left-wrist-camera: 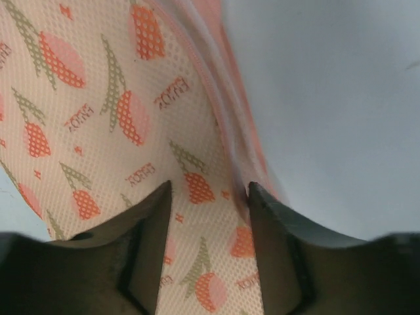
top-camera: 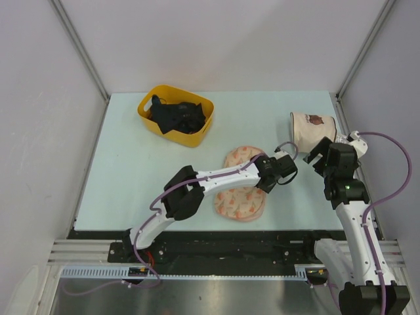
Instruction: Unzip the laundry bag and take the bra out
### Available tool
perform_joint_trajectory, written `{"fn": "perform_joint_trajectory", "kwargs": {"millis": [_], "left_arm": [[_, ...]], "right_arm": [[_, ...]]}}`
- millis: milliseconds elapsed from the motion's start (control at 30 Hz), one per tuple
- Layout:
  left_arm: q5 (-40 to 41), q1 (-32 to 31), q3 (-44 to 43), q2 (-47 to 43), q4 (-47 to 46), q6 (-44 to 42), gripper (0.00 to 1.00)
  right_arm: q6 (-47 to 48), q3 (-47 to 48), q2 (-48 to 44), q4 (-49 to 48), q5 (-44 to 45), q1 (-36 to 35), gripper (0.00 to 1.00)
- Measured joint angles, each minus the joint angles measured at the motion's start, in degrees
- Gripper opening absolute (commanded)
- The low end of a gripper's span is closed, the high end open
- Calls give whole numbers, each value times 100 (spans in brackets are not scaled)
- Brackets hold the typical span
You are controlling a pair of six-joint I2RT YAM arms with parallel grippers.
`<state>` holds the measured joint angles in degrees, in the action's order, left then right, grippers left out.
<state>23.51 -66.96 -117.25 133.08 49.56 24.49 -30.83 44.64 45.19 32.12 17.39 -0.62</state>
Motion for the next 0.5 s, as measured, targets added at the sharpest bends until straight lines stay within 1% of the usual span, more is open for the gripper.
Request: {"fn": "perform_joint_trajectory", "kwargs": {"millis": [67, 100, 300, 367, 433, 500], "left_arm": [[107, 0, 7, 61, 85, 37, 5], [146, 0, 9, 66, 105, 63, 0], [214, 46, 57, -153, 103, -120, 0], [-20, 109, 341, -520, 42, -155, 1], [-343, 258, 962, -1187, -188, -203, 0], [-649, 461, 1427, -1847, -317, -254, 0]], "right_arm": [[2, -44, -31, -31, -55, 0, 96], [2, -61, -44, -35, -81, 0, 96], [-17, -162, -48, -125, -166, 0, 96], [2, -212, -33, -166, -264, 0, 96], [90, -243, 46, -260, -520, 2, 95], [151, -249, 247, -382, -844, 9, 91]]}}
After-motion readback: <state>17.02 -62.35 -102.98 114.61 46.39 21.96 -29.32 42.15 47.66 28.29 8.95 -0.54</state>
